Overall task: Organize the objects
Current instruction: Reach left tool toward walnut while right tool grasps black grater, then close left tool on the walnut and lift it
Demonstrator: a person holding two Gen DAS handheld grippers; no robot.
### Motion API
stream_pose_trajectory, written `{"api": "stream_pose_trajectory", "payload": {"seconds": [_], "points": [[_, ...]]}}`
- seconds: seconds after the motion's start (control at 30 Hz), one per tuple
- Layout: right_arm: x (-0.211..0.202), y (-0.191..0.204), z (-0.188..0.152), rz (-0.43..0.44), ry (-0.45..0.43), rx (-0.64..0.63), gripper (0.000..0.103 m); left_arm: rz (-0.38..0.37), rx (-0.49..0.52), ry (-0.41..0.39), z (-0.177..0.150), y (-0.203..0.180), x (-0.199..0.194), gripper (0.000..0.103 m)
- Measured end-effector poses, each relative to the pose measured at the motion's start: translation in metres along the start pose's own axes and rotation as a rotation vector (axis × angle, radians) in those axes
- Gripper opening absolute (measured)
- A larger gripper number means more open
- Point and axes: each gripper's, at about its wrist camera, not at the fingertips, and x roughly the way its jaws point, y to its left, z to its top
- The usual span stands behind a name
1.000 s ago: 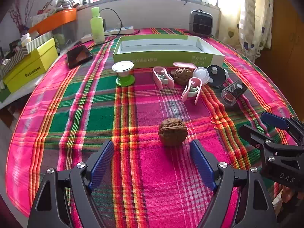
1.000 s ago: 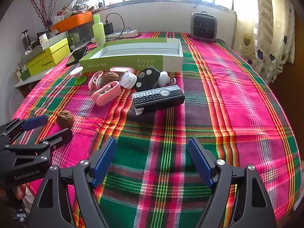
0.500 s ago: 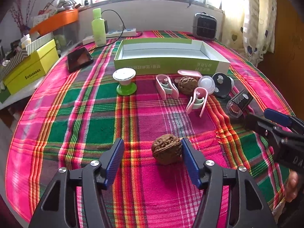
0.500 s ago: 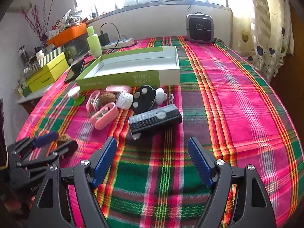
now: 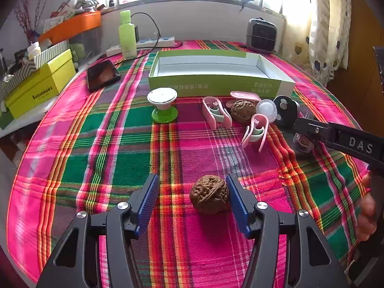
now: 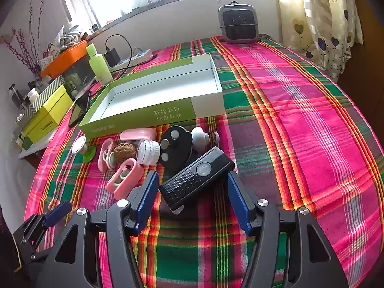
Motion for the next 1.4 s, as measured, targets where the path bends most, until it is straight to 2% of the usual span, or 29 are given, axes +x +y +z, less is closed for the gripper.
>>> {"api": "stream_pose_trajectory", "payload": {"seconds": [0.33, 0.63, 1.23, 1.3, 1.4], "points": [[0.0047, 0.0045, -0.0008, -0.057, 0.000, -0.072, 0.051, 0.001, -0.001, -0.001, 0.0000, -0.0003, -0.0001, 0.057], [0.0001, 0.0052, -0.0071, -0.093, 0.003, -0.147, 0.029, -0.003, -0.003, 0.002, 0.0007, -0.0003, -0.0002, 0.057], [0.0050, 0.0034, -0.0055, -0.075, 0.008, -0.174, 0.029, -0.021, -0.019, 0.003, -0.0062, 0.0019, -0.0038, 0.056], [0.0031, 0.0037, -0.0059, -0.073, 0.003, -0.179, 0.029, -0.027, -0.025, 0.004, -0.0059, 0.0027, -0.0048, 0.048], [0.0002, 0.0034, -0.0064, -0.065, -0.003, -0.186, 0.029, -0.021, -0.023, 0.005, -0.0052, 0.0024, -0.0051, 0.041]]}}
